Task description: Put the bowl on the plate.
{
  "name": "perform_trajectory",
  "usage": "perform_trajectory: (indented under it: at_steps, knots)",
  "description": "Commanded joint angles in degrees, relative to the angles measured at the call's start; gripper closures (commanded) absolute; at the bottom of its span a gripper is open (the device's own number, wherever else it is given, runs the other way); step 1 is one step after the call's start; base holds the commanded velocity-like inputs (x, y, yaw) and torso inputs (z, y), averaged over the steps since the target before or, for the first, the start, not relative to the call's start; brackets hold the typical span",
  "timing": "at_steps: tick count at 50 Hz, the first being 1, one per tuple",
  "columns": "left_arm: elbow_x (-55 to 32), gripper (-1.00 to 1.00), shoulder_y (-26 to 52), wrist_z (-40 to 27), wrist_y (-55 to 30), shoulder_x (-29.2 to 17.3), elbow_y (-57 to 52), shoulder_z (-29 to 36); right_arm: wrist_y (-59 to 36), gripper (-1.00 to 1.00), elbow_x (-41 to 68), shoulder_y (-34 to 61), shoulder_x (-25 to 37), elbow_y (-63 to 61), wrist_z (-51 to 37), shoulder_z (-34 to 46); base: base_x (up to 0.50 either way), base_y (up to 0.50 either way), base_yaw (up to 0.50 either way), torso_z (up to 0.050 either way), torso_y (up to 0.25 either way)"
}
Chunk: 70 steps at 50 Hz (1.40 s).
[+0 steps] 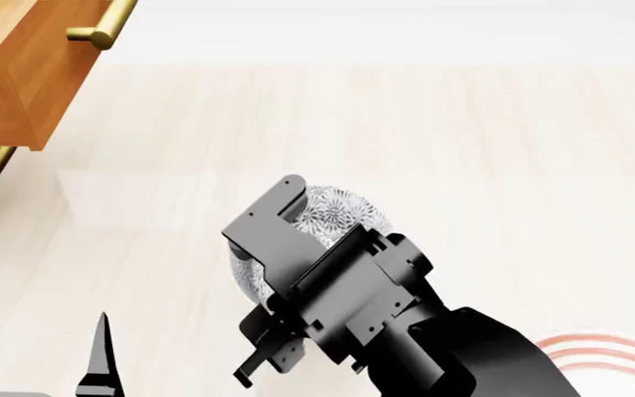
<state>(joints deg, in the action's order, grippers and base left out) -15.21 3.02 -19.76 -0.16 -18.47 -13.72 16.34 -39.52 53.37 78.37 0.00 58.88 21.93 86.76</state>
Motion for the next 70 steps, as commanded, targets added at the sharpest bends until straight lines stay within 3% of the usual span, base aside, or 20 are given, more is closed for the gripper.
perform_trajectory:
  at_steps: [1,19,36,49,70]
  knots:
    - [-0.1,-1.0,-0.1,-0.1,0.2,-0.1,0.0,0.2,0.5,1.0,-0.6,-0.5,0.0,0.1,-0.6,0.1,0.0,0.0,0.0,0.0,0.0]
    - [-0.6,-1.0,-0.2,-0.3,0.6,-0.2,0.3,0.2,3.3,1.0,0.0,2.4,0.0,1.1,-2.5,-0.1,0.0,0.0,0.0,0.0,0.0]
    - [-1.1,-1.0,-0.2,-0.1,1.6,-0.4,1.0,0.2,1.3,1.0,-8.2,8.4,0.1,-0.2,-5.0,1.1,0.0,0.0,0.0,0.0,0.0]
    - [-1.3,-1.0,-0.2,-0.5,0.7,-0.6,0.0,0.6,-13.2,1.0,-3.0,13.7,13.6,-28.5,-18.3,-0.9,0.0,0.0,0.0,0.0,0.0]
    - [-1.7,-1.0,0.8,-0.6,0.1,-0.9,-0.1,0.8,-27.7,1.0,5.8,15.4,28.4,-53.0,-35.0,-5.5,0.0,0.0,0.0,0.0,0.0]
